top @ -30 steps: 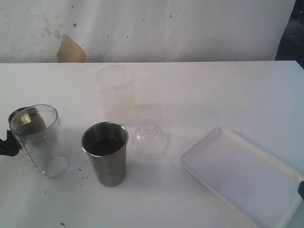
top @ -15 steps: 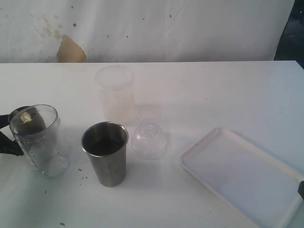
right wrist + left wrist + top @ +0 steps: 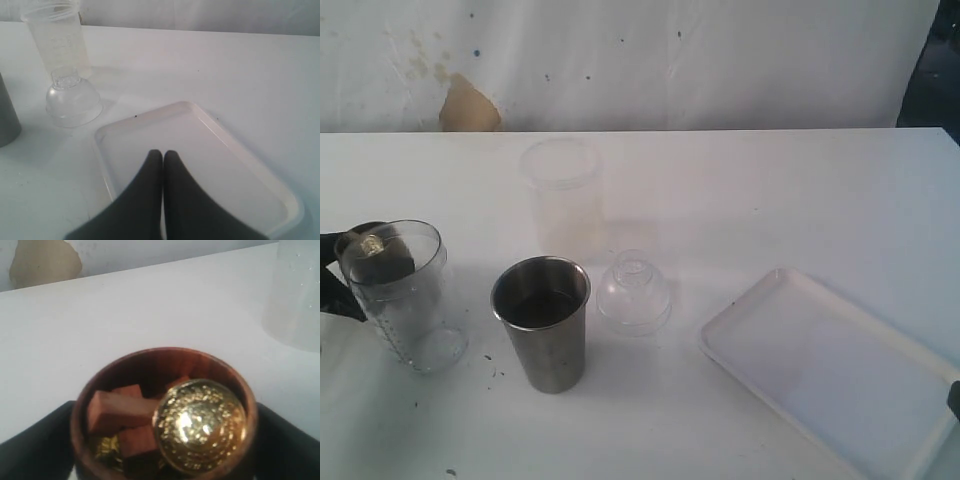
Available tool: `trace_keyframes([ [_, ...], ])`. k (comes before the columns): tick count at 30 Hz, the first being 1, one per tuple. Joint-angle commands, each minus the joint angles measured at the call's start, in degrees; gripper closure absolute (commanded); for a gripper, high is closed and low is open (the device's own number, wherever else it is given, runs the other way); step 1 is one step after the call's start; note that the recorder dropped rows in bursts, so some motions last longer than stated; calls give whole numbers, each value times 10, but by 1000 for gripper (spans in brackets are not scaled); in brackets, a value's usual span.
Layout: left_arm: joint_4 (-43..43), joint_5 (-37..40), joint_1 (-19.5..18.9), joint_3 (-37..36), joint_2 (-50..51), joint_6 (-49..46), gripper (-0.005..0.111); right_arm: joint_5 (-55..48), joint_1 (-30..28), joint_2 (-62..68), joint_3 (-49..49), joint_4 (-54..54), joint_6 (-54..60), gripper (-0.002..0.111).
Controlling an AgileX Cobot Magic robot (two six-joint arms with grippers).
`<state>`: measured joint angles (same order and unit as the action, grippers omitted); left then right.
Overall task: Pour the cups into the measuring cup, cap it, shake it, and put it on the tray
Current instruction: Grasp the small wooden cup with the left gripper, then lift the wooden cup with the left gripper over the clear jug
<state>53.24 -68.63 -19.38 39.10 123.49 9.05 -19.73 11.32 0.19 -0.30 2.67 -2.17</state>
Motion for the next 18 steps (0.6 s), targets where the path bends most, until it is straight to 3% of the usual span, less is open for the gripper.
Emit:
trace_keyframes([
  [1, 4, 19, 2, 3, 1, 0, 56, 1, 1, -2, 3, 1, -1, 108],
  [6, 20, 31, 2, 3, 1, 0, 107, 1, 1, -2, 3, 1, -1, 108],
  [12, 24, 1, 2, 3, -44, -1, 107, 1, 1, -2, 3, 1, -1, 108],
  [18, 72, 121, 2, 3, -196, 1, 107, 1, 1, -2, 3, 1, -1, 108],
])
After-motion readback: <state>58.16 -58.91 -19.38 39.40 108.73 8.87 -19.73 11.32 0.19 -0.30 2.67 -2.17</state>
